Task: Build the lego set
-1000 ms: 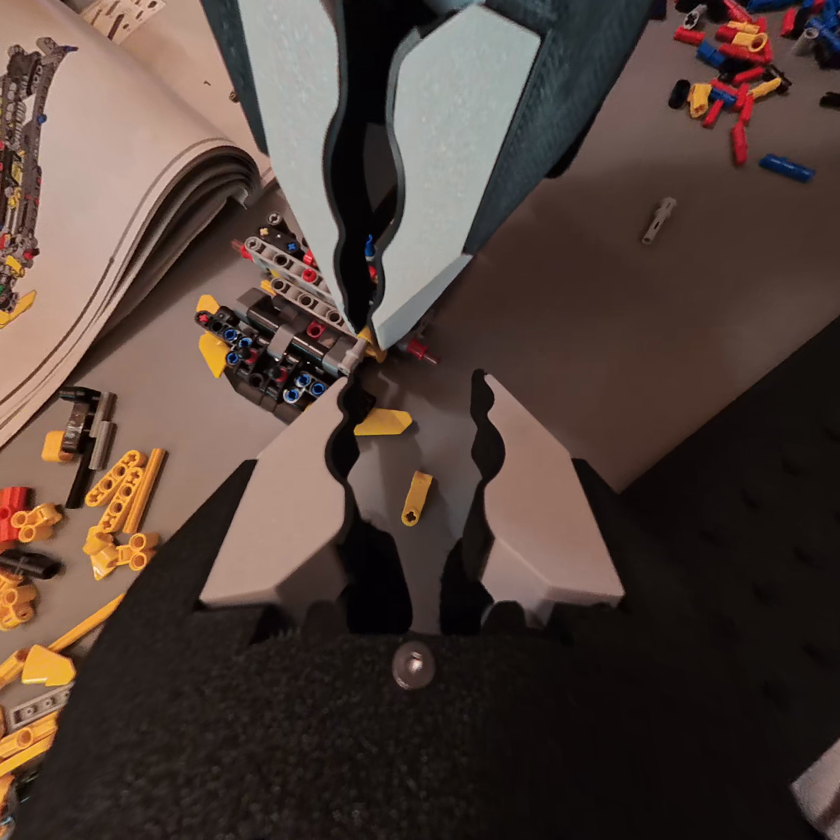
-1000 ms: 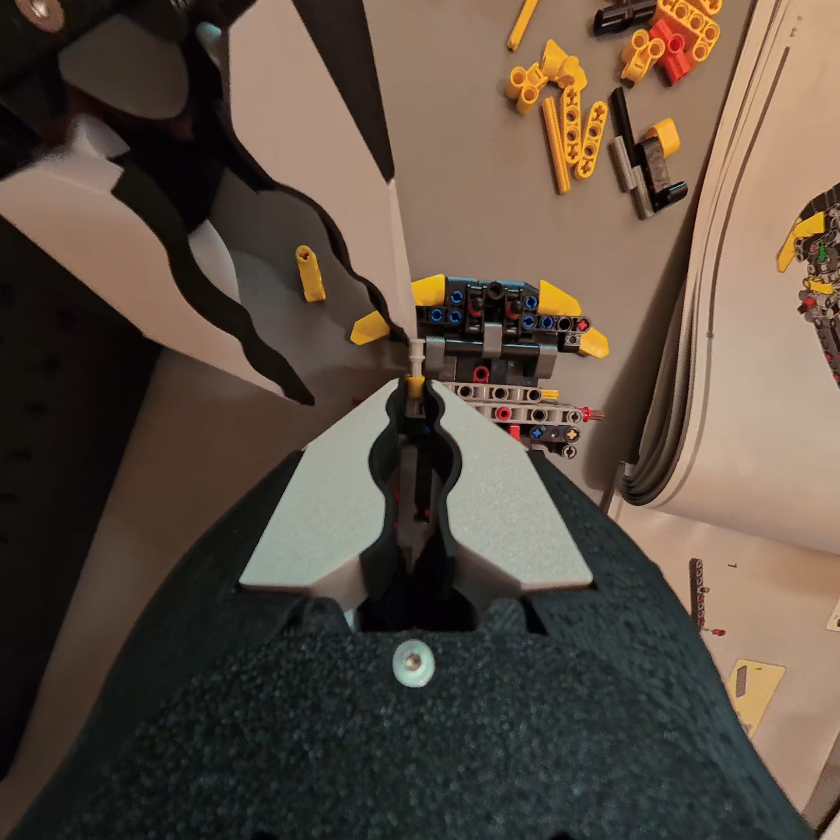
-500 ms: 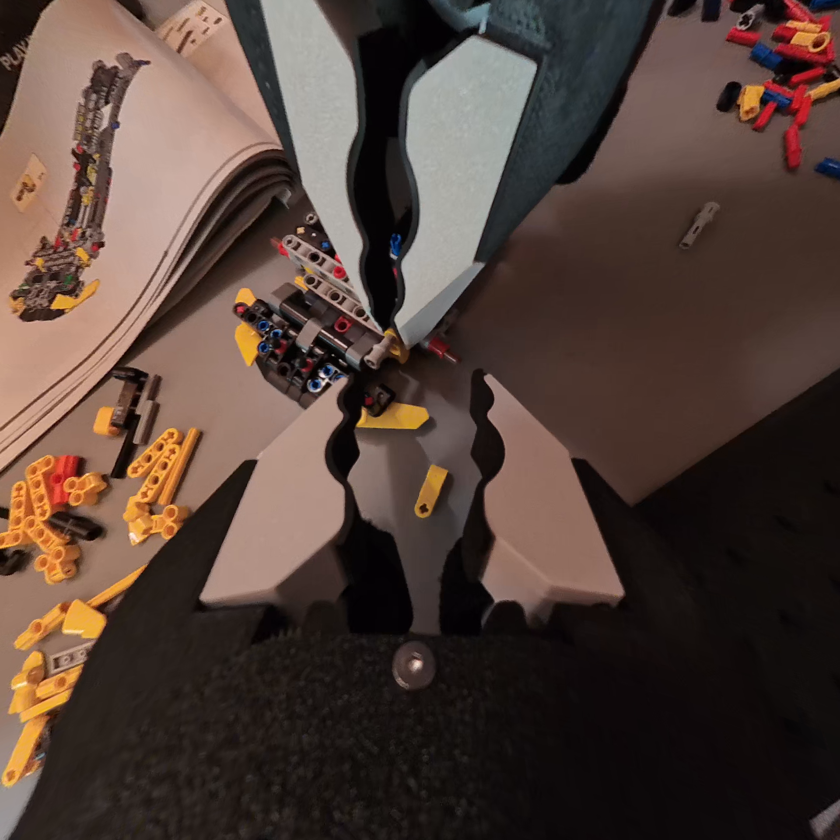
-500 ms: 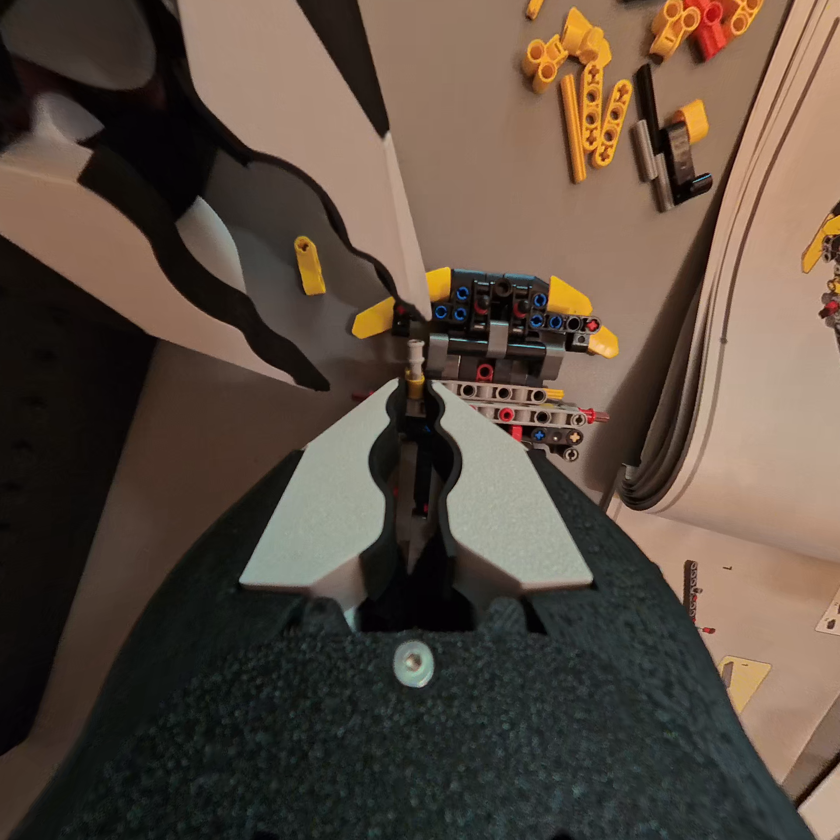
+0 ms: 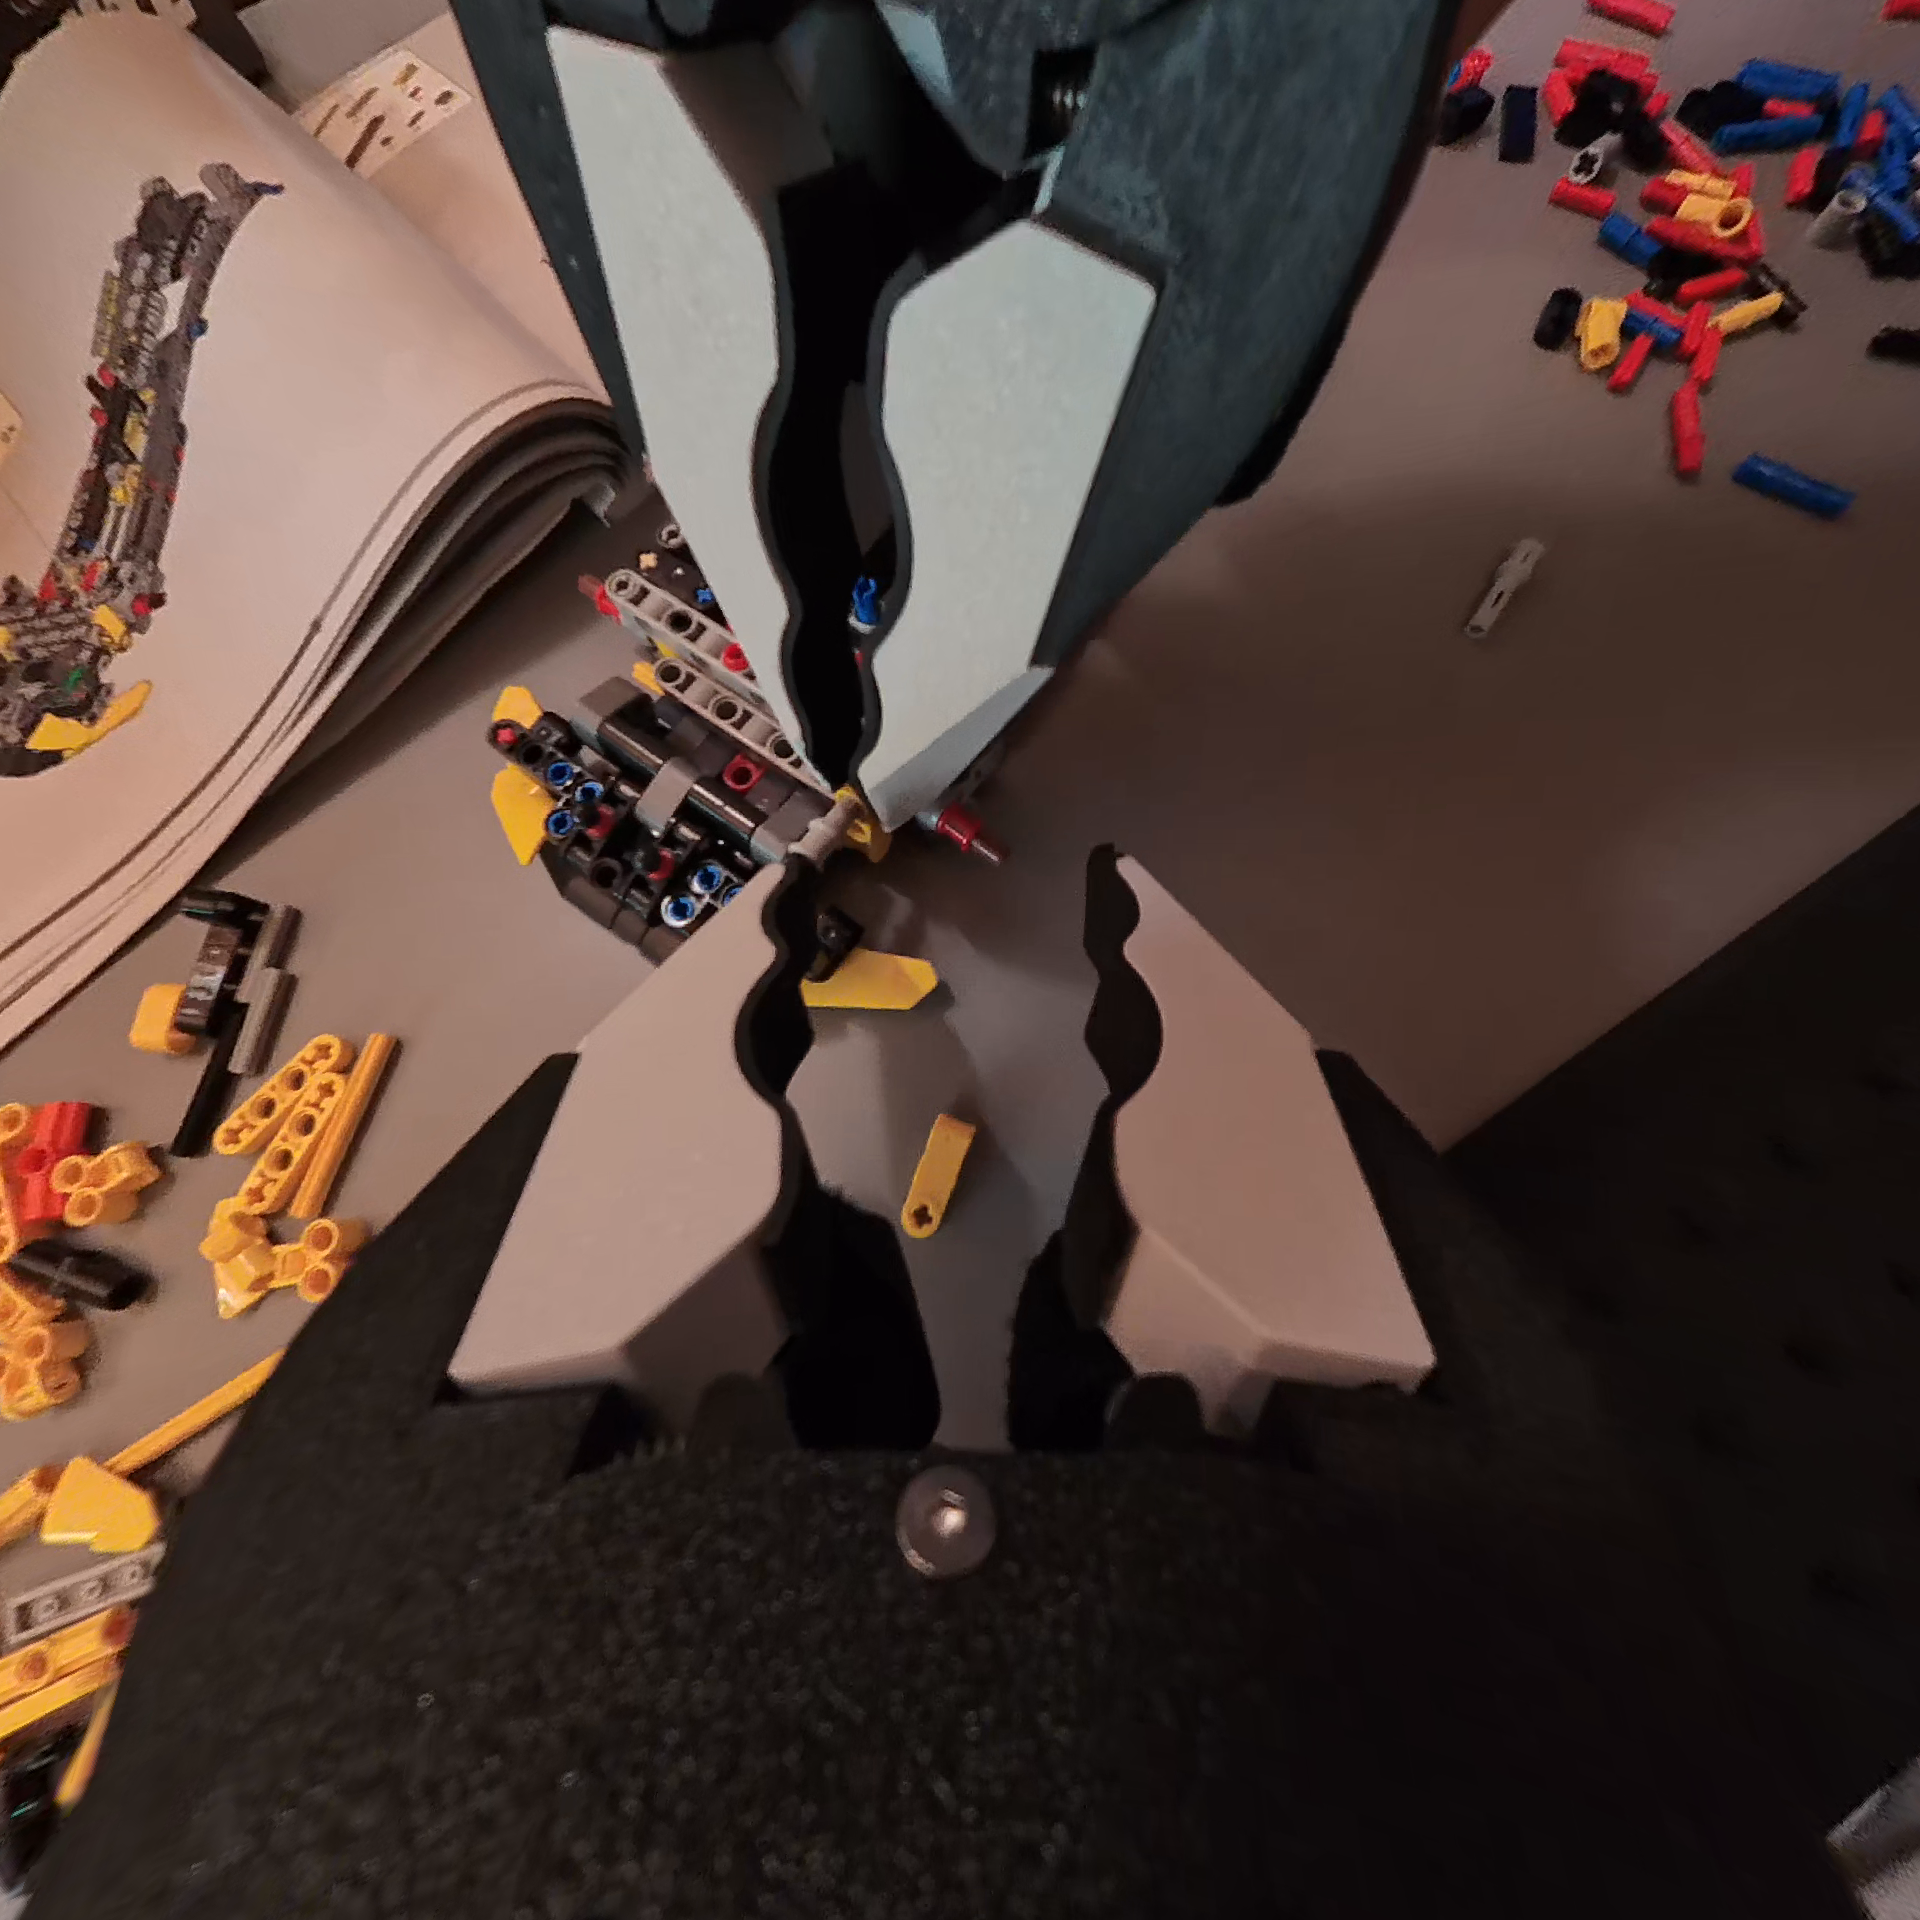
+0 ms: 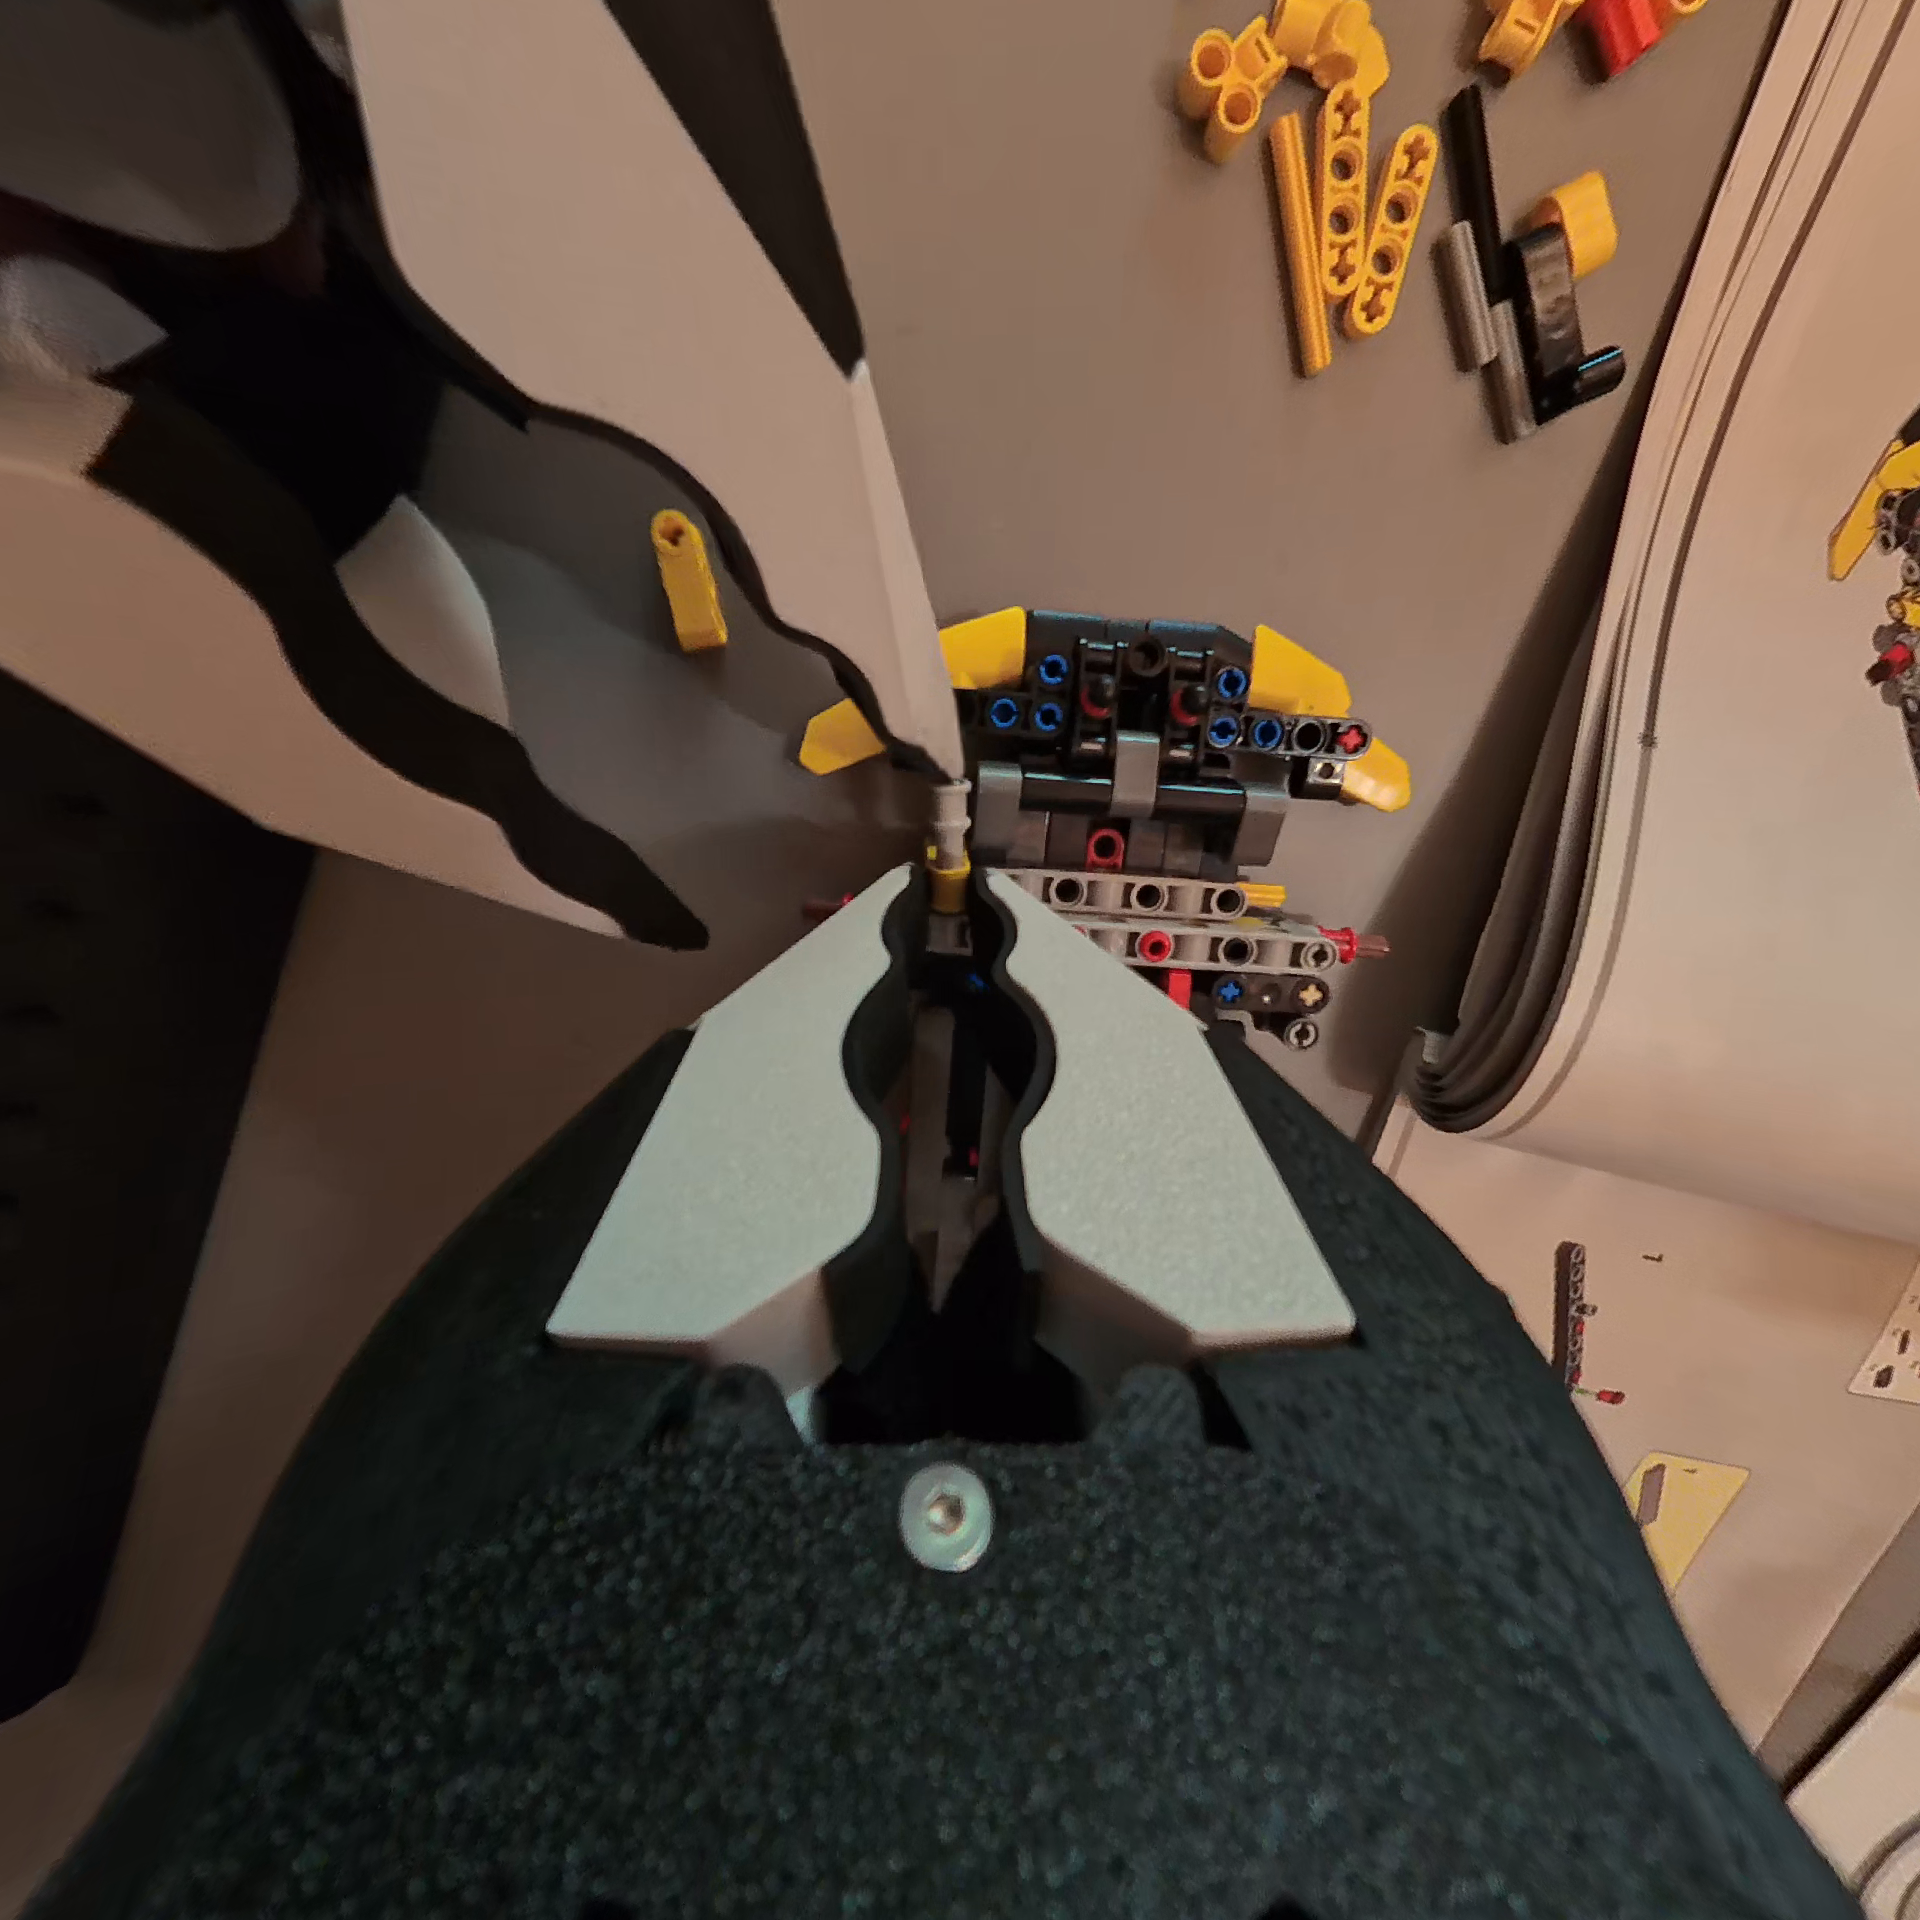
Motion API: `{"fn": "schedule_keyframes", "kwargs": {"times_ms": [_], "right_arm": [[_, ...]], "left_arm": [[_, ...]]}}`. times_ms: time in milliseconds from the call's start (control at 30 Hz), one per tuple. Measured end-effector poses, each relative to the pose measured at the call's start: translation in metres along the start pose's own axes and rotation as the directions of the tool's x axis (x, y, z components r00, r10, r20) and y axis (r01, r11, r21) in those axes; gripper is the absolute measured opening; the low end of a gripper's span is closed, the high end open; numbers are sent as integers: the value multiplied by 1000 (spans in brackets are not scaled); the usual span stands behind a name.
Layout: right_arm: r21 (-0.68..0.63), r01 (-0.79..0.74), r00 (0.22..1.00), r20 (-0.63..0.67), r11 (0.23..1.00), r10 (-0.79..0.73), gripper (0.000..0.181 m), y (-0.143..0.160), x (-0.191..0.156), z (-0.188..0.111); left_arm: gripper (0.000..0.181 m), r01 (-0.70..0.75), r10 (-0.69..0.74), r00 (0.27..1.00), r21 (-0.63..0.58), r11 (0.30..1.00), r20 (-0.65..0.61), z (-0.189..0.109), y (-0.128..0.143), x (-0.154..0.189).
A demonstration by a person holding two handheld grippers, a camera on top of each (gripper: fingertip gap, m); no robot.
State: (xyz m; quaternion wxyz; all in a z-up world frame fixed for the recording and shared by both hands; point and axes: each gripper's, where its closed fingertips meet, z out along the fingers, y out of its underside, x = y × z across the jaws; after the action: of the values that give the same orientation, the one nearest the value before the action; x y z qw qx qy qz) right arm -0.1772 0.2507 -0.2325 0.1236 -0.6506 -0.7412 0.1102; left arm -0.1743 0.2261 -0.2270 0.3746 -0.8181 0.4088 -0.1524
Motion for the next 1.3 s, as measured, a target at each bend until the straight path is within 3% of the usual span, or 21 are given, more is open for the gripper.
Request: {"fn": "schedule_keyframes", "kwargs": {"times_ms": [267,967,1300], "right_arm": [[-15,-6,1000,-7,1000,6,6,6,1,1],[70,-75,996,-47,995,78,6,8,2,0],[36,-35,996,-79,999,38,6,8,3,0]], "left_arm": [[52,73,-72,997,8,997,-41,4,-6,3],[53,31,-32,999,-22,999,-28,12,-4,2],[49,19,-20,1000,-21,1000,-23,11,-3,1]]}}
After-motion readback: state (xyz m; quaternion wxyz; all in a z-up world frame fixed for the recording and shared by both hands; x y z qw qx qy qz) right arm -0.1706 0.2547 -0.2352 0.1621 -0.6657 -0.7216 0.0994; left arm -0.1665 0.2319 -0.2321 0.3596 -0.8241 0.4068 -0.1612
